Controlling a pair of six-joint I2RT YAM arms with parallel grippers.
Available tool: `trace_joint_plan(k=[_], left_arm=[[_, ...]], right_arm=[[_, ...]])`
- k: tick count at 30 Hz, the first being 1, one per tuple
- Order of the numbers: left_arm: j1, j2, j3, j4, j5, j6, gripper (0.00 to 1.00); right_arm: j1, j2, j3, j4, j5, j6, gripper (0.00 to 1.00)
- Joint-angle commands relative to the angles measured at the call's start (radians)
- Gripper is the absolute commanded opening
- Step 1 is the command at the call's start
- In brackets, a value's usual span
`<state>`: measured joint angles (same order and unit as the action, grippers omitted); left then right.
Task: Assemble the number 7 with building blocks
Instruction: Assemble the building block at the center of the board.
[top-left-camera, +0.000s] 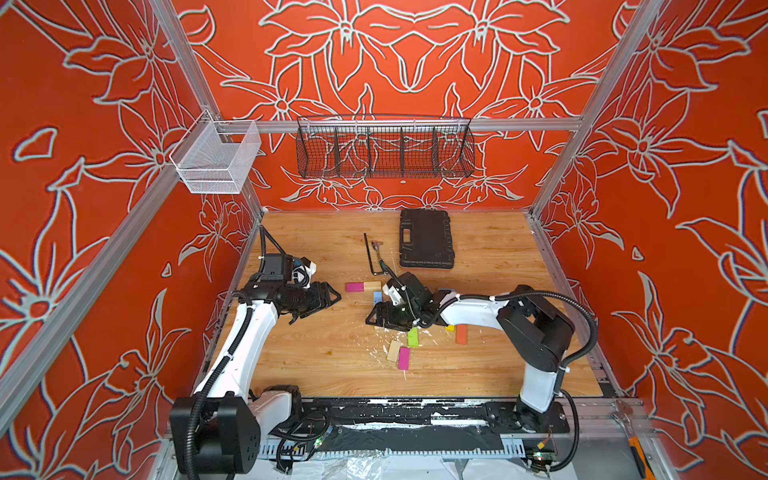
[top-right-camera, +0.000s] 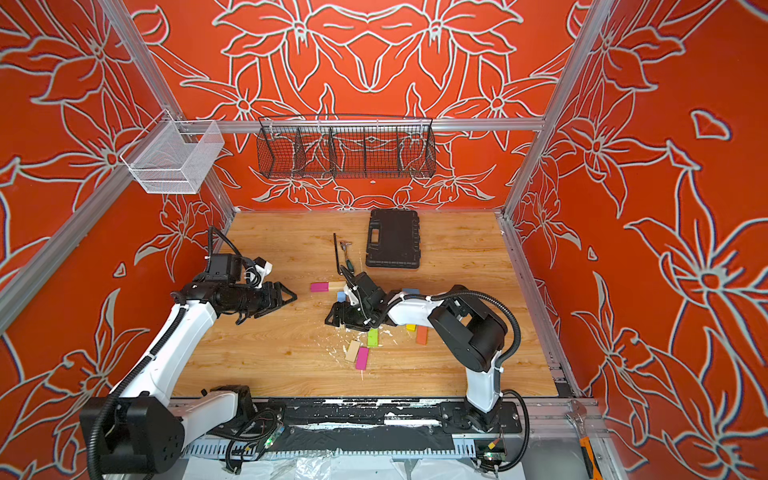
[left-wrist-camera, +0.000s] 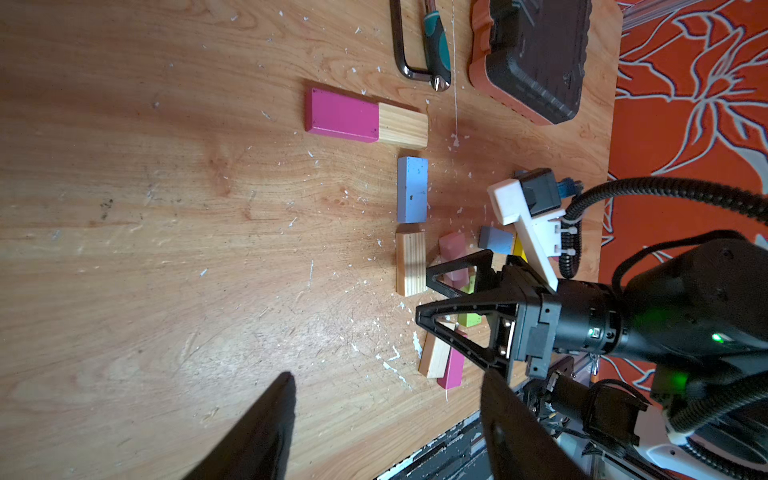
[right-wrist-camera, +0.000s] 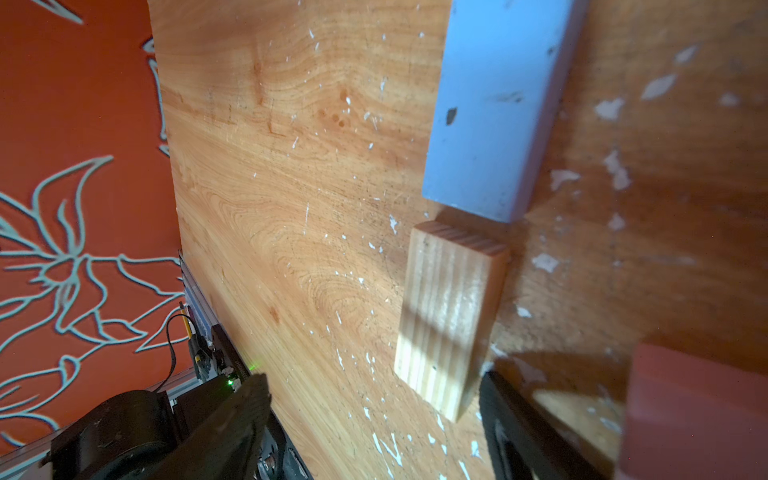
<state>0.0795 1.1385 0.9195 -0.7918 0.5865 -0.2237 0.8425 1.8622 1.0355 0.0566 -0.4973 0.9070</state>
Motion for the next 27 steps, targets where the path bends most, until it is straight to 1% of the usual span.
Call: trace_joint_plan(k=[1, 7, 12, 16, 22, 27], left_arm=[[0.005, 0.007, -0.009, -0.003, 0.010, 0.016, 0.68], [0.006, 0.005, -0.009, -0.003, 0.011, 0.015, 0.68], [0.006, 0.002, -0.011, -0.001, 0.010, 0.016, 0.68], [0.005, 0.002, -0.009, -0.001, 0.010, 0.017, 0.68], [0.006, -0.008, -0.010, -0.001, -0.002, 0.015, 0.69], [0.005, -0.013, -0.014, 0.000, -0.004, 0.014, 0.69]], right_arm=[[0.007, -0.010, -0.014, -0.007, 0.018, 0.017, 0.82], [0.007, -0.041, -0.019, -0.033, 0.050, 0.011, 0.82], [0.051, -0.132, 0.016, -0.176, 0.196, -0.063, 0.82], [0.110, -0.138, 0.068, -0.254, 0.254, -0.080, 0.82], [0.181, -0.059, 0.139, -0.282, 0.239, -0.074, 0.83], [0.191, -0.009, 0.161, -0.284, 0.215, -0.077, 0.83]])
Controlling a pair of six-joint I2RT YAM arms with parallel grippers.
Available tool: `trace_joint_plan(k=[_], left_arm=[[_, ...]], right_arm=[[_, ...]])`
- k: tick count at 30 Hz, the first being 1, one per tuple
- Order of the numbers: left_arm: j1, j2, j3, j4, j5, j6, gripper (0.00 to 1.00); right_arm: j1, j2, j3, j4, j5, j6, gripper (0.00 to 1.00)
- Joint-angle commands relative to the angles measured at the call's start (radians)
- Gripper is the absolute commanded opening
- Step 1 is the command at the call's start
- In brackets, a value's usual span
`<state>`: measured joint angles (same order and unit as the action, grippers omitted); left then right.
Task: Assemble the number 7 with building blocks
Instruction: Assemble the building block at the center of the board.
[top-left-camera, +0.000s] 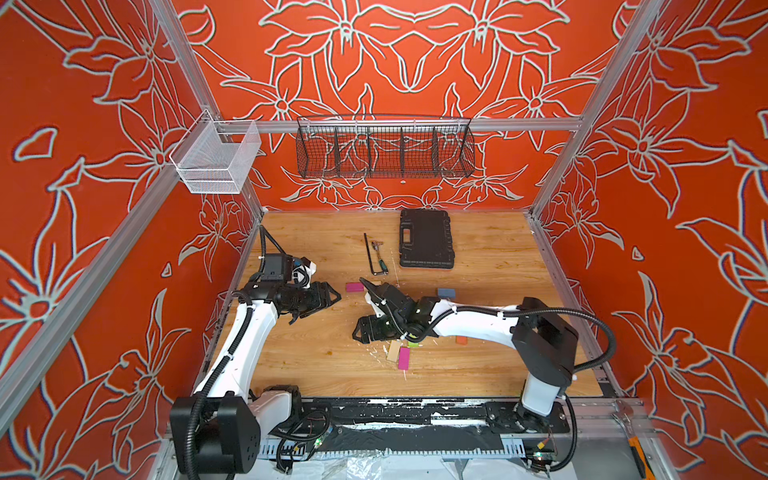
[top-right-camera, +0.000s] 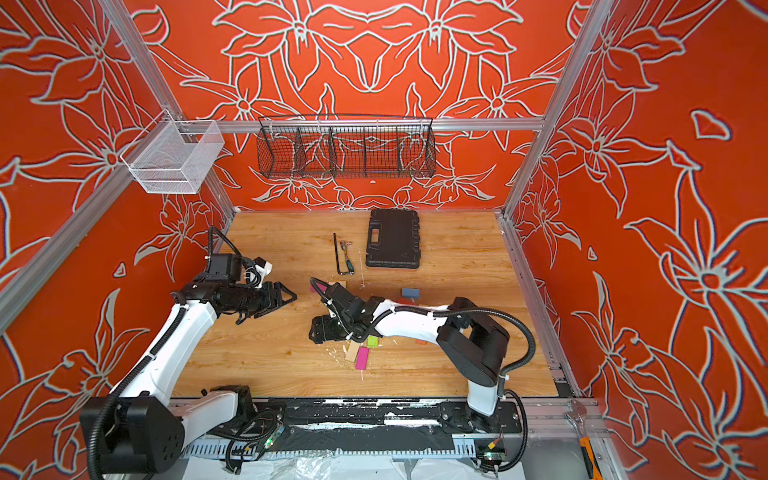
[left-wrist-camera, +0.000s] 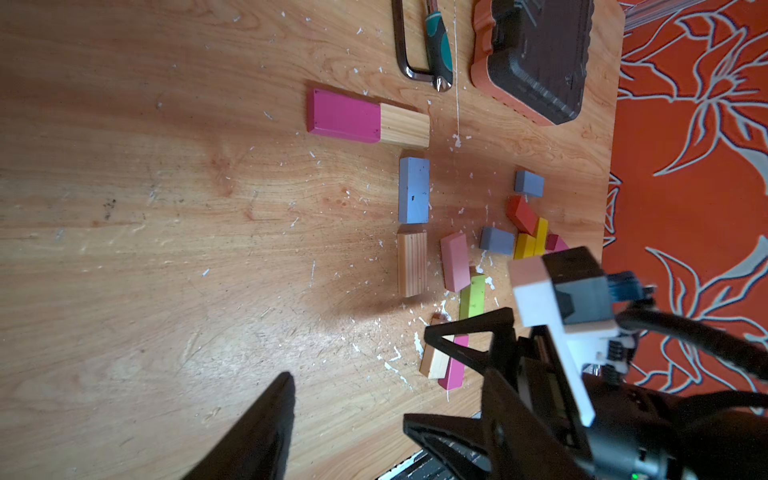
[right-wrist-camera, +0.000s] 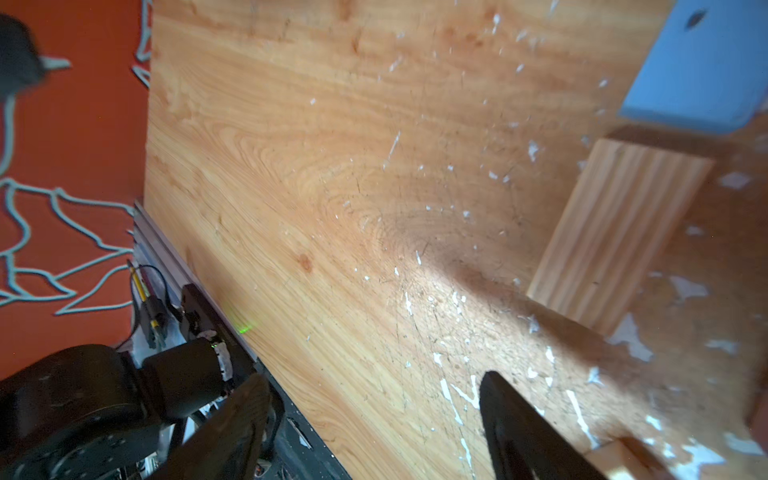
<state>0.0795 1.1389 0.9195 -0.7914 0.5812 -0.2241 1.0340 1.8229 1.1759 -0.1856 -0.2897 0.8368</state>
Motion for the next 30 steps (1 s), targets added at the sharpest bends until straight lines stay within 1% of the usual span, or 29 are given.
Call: trace_joint_plan(k=[1, 7, 16, 30], left_arm=[[0.005, -0.011, -0.012, 0.000, 0.002, 0.016, 0.69], [0.005, -0.005, -0.012, -0.001, 0.005, 0.018, 0.69], [0.006, -0.003, -0.011, -0.002, 0.006, 0.019, 0.69], [0.005, 0.007, -0.010, -0.002, 0.012, 0.020, 0.69]], right_arm=[[0.000, 0.038, 0.022, -0.042, 0.006, -0.007, 0.82], [-0.006, 0.080, 0.034, -0.049, -0.001, -0.017, 0.83], [-0.041, 0.111, 0.051, -0.040, -0.021, -0.030, 0.83], [-0.060, 0.135, 0.051, 0.002, -0.066, -0.006, 0.83]])
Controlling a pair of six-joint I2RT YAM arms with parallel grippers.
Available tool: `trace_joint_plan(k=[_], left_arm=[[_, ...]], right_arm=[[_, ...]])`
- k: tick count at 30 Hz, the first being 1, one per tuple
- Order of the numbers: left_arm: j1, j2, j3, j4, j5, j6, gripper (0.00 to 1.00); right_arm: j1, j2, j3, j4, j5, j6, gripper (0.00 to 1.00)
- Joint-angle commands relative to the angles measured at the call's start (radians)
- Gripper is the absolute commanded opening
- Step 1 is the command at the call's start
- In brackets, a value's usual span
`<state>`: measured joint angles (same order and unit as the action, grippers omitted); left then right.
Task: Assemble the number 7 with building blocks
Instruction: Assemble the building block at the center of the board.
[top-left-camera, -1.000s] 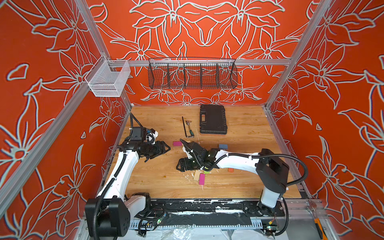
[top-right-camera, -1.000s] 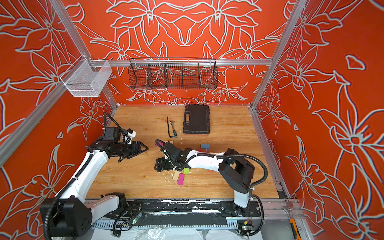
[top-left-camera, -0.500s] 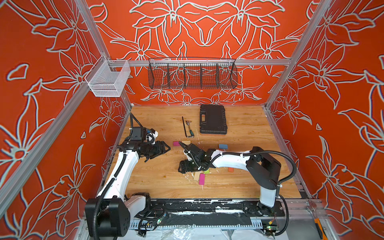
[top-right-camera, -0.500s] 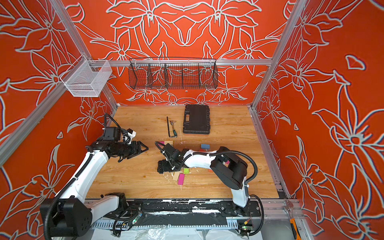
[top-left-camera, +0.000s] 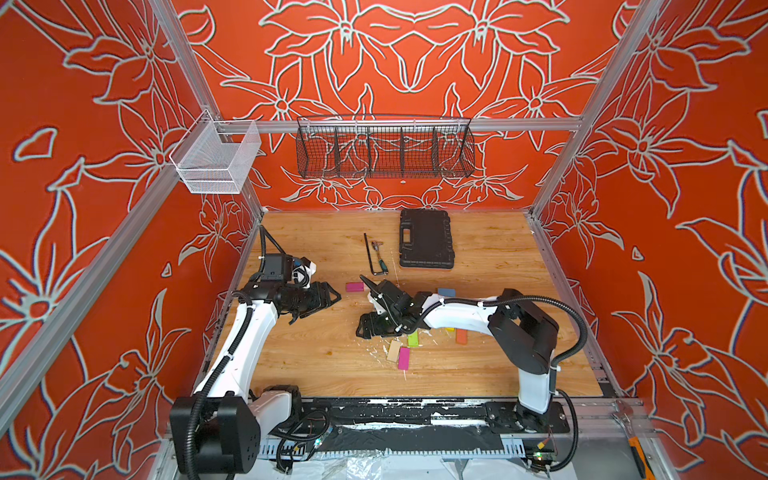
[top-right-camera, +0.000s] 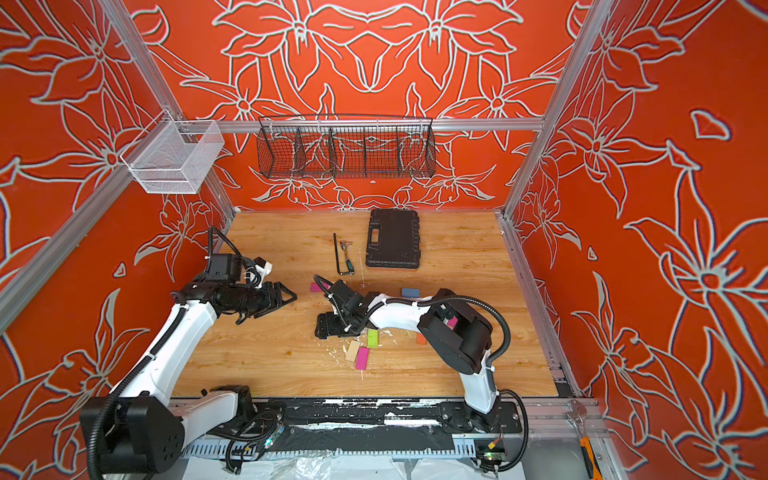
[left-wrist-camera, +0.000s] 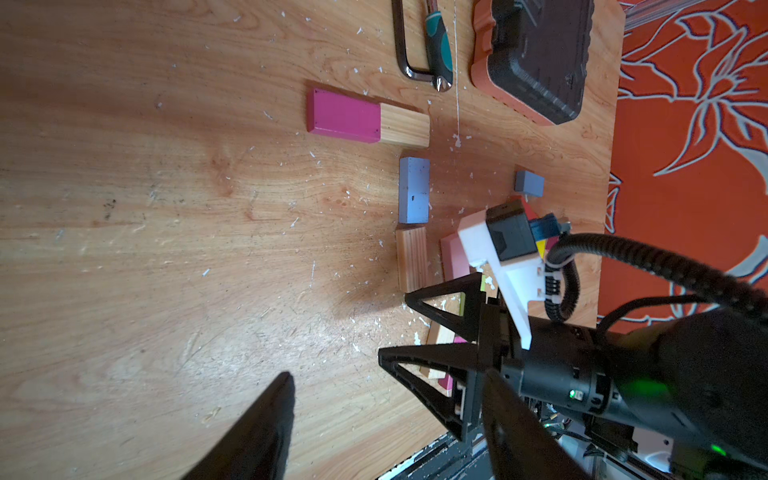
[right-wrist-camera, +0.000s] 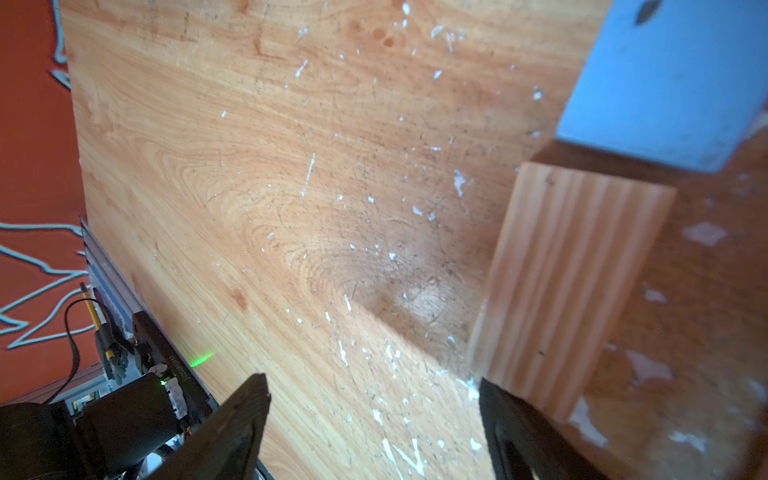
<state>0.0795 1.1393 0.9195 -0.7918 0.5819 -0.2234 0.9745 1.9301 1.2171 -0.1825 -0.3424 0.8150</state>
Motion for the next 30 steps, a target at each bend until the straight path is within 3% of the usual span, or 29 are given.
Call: trace_joint_plan(k=[1, 30], left_arm=[[0.006, 0.006, -0.009, -0.001, 0.012, 0.020, 0.69], [0.006, 0.019, -0.010, -0.001, 0.021, 0.022, 0.69]], right_arm=[[0.002, 0.025, 0.007, 0.006, -0.017, 0.022, 0.83], [-0.015, 0.058, 0.023, 0.064, -0.055, 0.045, 0.83]])
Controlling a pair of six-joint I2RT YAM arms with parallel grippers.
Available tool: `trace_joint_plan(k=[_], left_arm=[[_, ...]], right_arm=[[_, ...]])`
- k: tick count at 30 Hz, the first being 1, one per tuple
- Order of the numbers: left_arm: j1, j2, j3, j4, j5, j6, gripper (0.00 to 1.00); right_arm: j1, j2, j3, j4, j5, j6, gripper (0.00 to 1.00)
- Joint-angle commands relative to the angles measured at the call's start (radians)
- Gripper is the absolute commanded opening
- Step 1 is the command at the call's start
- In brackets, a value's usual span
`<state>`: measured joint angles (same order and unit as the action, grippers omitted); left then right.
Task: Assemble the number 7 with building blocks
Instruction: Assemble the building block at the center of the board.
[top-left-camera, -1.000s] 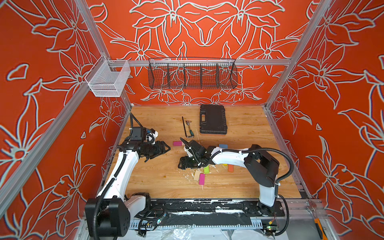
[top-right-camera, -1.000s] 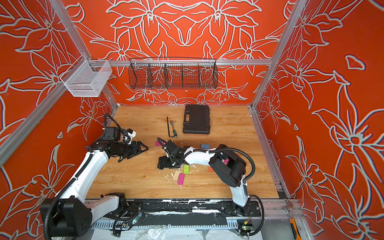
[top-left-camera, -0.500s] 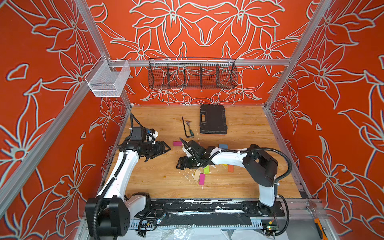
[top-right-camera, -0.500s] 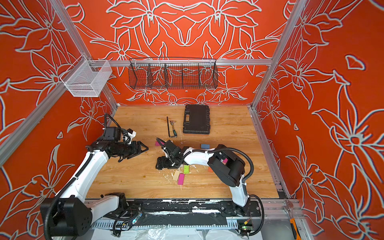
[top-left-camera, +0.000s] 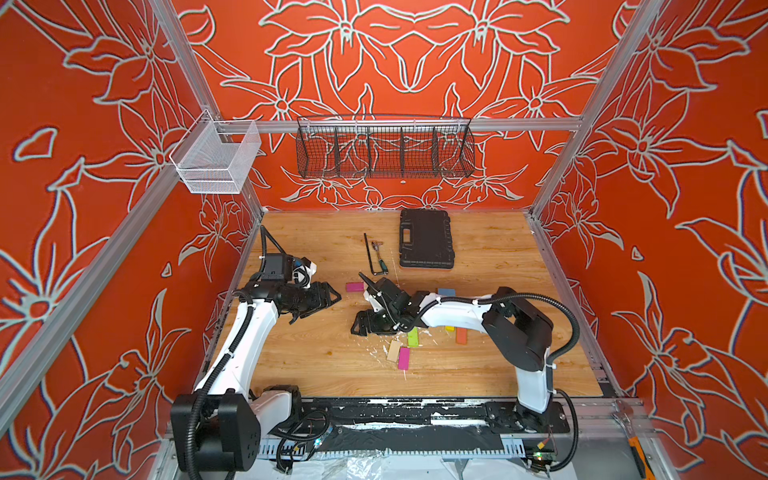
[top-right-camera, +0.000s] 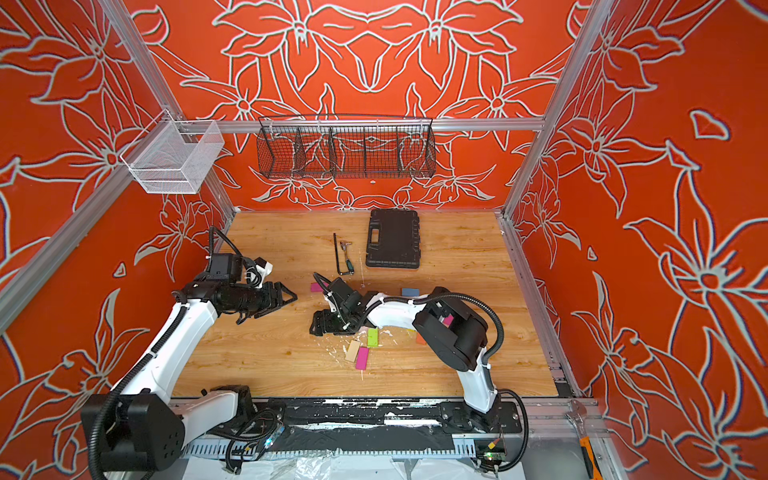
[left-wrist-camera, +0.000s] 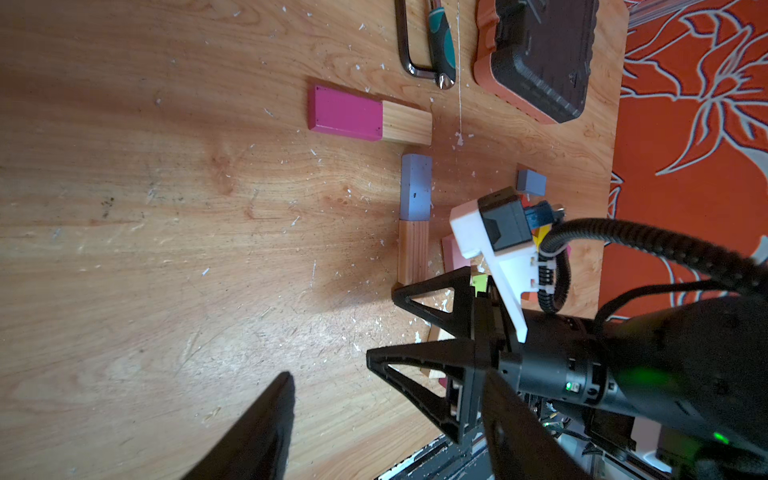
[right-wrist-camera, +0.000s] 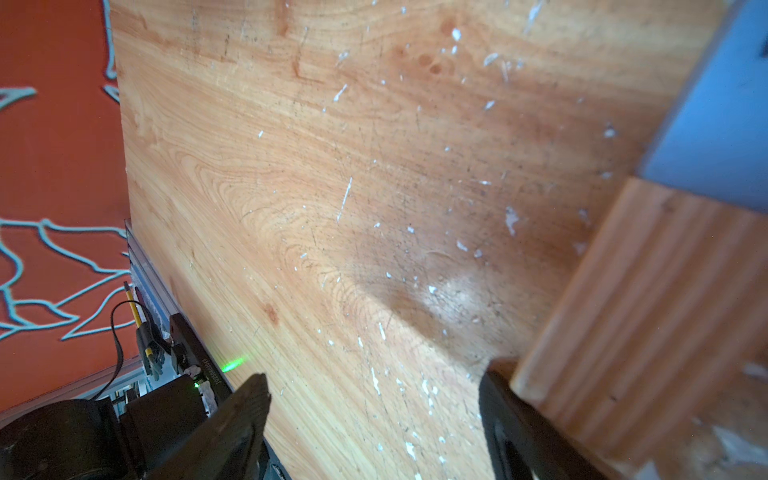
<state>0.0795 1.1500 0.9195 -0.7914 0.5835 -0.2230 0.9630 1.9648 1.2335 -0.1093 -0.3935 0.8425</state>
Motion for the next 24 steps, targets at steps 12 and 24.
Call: trace_joint_plan(k=[12, 24], left_arm=[[0.004, 0.033, -0.012, 0.001, 0.048, 0.024, 0.69], [-0.030, 0.069, -0.012, 0.006, 0.083, 0.032, 0.68]], right_arm=[[-0.125, -0.326, -0.100, -0.085, 0.046, -0.055, 0.83], [-0.245, -0.284, -0.028, -0.467, 0.145, -0.294, 0.72]])
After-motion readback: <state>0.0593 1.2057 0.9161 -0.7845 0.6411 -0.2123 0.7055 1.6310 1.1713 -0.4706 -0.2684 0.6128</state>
